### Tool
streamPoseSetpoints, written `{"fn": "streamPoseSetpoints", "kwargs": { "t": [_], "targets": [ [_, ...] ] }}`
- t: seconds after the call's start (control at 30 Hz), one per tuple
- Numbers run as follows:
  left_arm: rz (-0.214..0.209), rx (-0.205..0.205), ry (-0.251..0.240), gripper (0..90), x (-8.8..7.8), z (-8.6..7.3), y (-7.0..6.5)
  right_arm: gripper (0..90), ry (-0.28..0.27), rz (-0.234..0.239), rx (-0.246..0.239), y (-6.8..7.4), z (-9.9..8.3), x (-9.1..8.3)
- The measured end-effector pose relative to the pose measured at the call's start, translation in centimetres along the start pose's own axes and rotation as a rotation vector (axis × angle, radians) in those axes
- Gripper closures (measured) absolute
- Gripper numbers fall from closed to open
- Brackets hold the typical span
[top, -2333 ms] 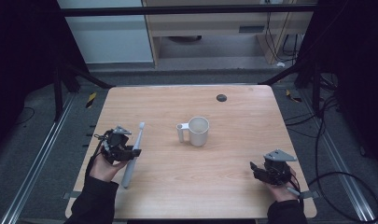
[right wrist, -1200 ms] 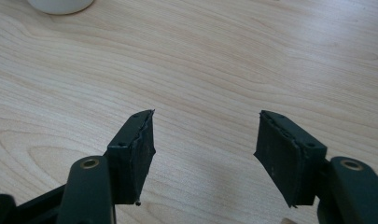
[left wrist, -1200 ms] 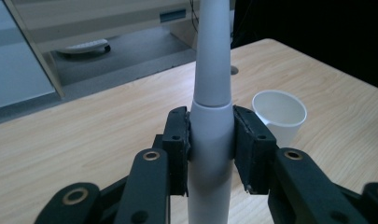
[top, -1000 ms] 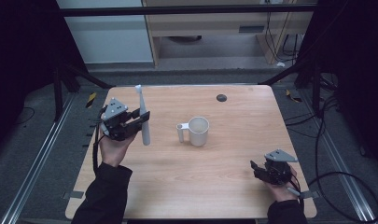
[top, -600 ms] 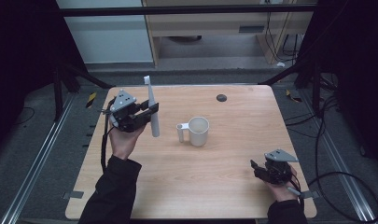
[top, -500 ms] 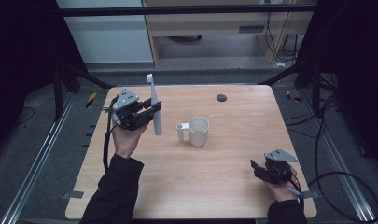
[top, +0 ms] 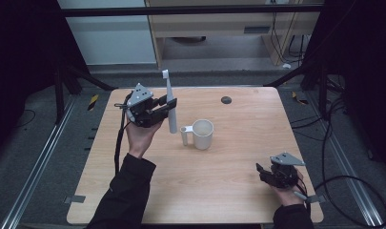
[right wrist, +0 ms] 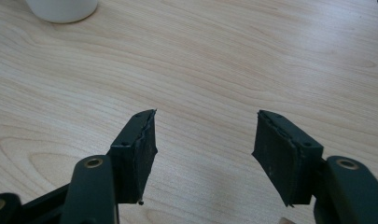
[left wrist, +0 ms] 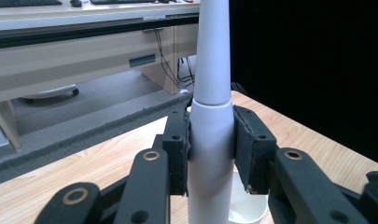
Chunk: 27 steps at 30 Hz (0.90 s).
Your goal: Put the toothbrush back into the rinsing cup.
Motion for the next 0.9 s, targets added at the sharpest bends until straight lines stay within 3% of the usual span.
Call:
{"fn": "streamPoseSetpoints", "kwargs": {
  "t": [0.4, 0.9],
  "targets": [
    [-0.033, -0.001, -0.022, 66.9, 2.4, 1.3, -1.3, 38.9, -0.001, 0.002, 0.002, -0.1, 0.0, 0.0],
    [-0.068, -0.011, 0.005, 66.9, 6.4, 0.6, -2.8, 39.2, -0.004, 0.009, 0.007, 0.0, 0.0, 0.0]
  ]
}}
Point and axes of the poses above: each handheld gripper's, and its own axes: x roughly forward along the jaws, z roughly out of its top, y roughly to its left, the point moved 10 cm from there along x, roughly forward along the jaws, and after that the axes turned 5 degrees about x, right-handed, at the moved point
